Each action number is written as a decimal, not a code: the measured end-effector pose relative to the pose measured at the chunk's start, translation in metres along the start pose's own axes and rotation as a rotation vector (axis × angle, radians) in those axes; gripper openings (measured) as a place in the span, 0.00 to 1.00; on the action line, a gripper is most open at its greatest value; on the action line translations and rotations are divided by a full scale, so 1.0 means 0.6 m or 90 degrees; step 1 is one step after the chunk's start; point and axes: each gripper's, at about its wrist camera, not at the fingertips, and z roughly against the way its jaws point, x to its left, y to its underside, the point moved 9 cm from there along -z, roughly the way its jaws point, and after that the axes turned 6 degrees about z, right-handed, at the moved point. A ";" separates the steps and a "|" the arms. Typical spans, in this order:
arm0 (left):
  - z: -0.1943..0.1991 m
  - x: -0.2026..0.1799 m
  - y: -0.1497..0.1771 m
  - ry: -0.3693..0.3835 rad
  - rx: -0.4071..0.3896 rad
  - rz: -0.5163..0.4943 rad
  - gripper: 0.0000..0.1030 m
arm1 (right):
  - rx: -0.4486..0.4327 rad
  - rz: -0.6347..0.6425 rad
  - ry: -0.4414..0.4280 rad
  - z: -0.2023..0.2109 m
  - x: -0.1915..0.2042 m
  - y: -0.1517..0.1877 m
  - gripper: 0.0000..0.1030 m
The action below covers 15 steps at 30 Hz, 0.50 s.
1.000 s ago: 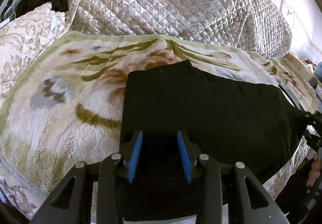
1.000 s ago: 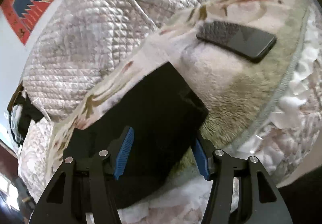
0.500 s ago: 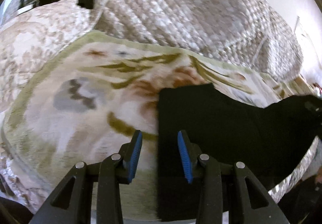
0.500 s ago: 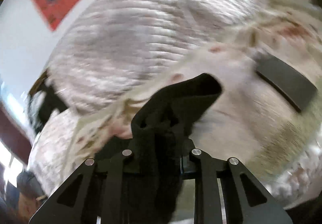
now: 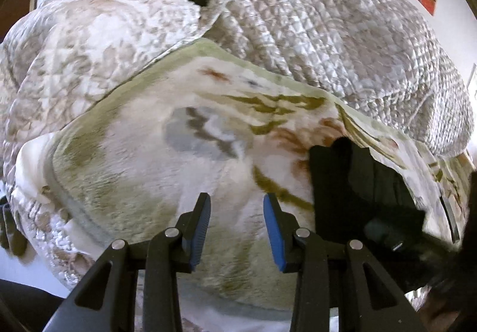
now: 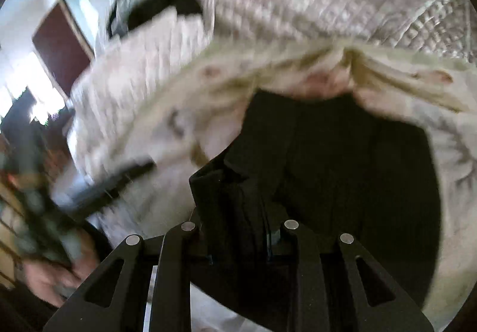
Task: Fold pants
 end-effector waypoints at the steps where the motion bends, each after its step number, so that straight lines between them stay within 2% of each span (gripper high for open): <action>1: 0.000 0.004 0.000 0.000 0.000 0.004 0.38 | -0.007 -0.001 0.002 0.002 -0.001 0.001 0.22; 7: -0.002 0.004 0.001 0.010 0.005 0.012 0.38 | -0.020 0.020 0.039 0.023 0.009 -0.014 0.22; 11: 0.001 -0.001 0.000 0.018 0.000 0.004 0.38 | 0.000 0.043 0.054 0.000 0.022 0.003 0.23; 13: 0.001 0.001 0.001 0.015 0.001 0.005 0.38 | -0.009 0.078 0.068 -0.002 0.030 0.009 0.25; 14: 0.001 0.002 0.001 0.013 0.001 0.005 0.38 | -0.012 0.082 0.066 -0.001 0.031 0.008 0.30; 15: 0.002 0.004 0.001 0.010 0.000 0.006 0.38 | -0.013 0.083 0.057 0.000 0.033 0.007 0.40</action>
